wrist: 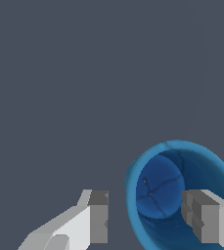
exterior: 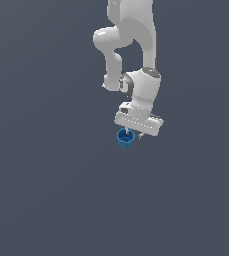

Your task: Pick up the object and move it to a goal position.

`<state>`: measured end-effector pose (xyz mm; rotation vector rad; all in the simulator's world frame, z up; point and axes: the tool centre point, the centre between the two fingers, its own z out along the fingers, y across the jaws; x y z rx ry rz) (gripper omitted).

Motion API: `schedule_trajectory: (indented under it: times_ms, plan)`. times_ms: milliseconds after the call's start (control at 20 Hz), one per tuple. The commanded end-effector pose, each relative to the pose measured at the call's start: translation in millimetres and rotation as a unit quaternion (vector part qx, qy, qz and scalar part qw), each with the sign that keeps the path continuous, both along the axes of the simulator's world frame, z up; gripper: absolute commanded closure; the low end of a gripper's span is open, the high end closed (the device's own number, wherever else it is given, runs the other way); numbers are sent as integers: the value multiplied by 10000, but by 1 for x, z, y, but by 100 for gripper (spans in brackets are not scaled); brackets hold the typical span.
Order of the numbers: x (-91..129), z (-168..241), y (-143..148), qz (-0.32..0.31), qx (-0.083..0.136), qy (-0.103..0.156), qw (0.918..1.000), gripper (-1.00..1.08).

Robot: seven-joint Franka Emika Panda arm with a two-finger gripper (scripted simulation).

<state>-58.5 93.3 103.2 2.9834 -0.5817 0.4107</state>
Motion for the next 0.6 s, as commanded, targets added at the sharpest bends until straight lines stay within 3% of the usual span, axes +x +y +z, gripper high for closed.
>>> schedule_trajectory:
  times_ms: [0,550]
  plan:
    - [-2,-1,3,-41,26,-36,10000,-20]
    - [-2,-9,5,-57,39,-52,10000,-20]
